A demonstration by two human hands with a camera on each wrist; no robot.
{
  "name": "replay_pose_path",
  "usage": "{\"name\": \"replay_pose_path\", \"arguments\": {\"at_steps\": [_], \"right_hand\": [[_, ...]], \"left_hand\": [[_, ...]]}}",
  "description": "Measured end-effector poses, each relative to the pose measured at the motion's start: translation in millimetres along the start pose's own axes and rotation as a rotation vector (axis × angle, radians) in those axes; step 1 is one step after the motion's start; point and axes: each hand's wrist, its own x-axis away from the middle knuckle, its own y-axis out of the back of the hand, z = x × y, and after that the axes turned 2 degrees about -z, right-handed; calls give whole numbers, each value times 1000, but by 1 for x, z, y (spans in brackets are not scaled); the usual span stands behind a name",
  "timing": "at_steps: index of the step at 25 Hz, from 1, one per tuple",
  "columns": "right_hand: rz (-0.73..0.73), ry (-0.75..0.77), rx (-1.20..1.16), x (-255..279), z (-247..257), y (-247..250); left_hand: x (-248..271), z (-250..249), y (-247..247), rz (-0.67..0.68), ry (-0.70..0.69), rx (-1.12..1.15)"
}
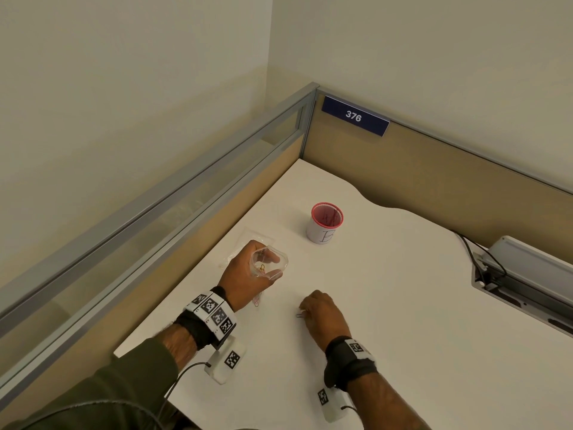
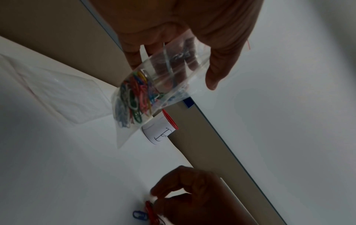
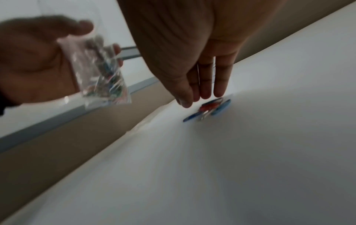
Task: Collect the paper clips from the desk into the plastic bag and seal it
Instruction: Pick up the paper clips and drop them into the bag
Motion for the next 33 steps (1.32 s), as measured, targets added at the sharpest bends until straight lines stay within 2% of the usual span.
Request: {"name": "replay_pose_path", "arguments": {"at_steps": [2, 4, 7, 9, 15, 20, 24, 27, 31, 33], "right_hand": [[-65, -99, -98, 4, -13, 11], [30, -132, -92, 6, -18, 17], [178, -42, 77, 9, -11, 8], [162, 5, 121, 6, -6, 0], [98, 17, 193, -4, -4, -5], [104, -44, 187, -16, -4, 2], [101, -144, 71, -19, -10, 11], [10, -196, -62, -16, -7, 32], [-202, -114, -372, -15, 33, 90], [-227, -26, -504, -15, 63, 122]], "left_hand": [[0, 1, -1, 1, 5, 0], [0, 1, -3, -6, 12, -5], [0, -1, -9, 0, 6, 4], [1, -1, -10, 5, 1, -1], [-1, -2, -6, 10, 4, -10], [-1, -2, -5, 6, 10, -21], [-1, -3, -7, 8, 7, -15], [-2, -4, -7, 12, 7, -22], [-2, -3, -9, 14, -1, -18], [-1, -4, -12, 20, 4, -21]]}}
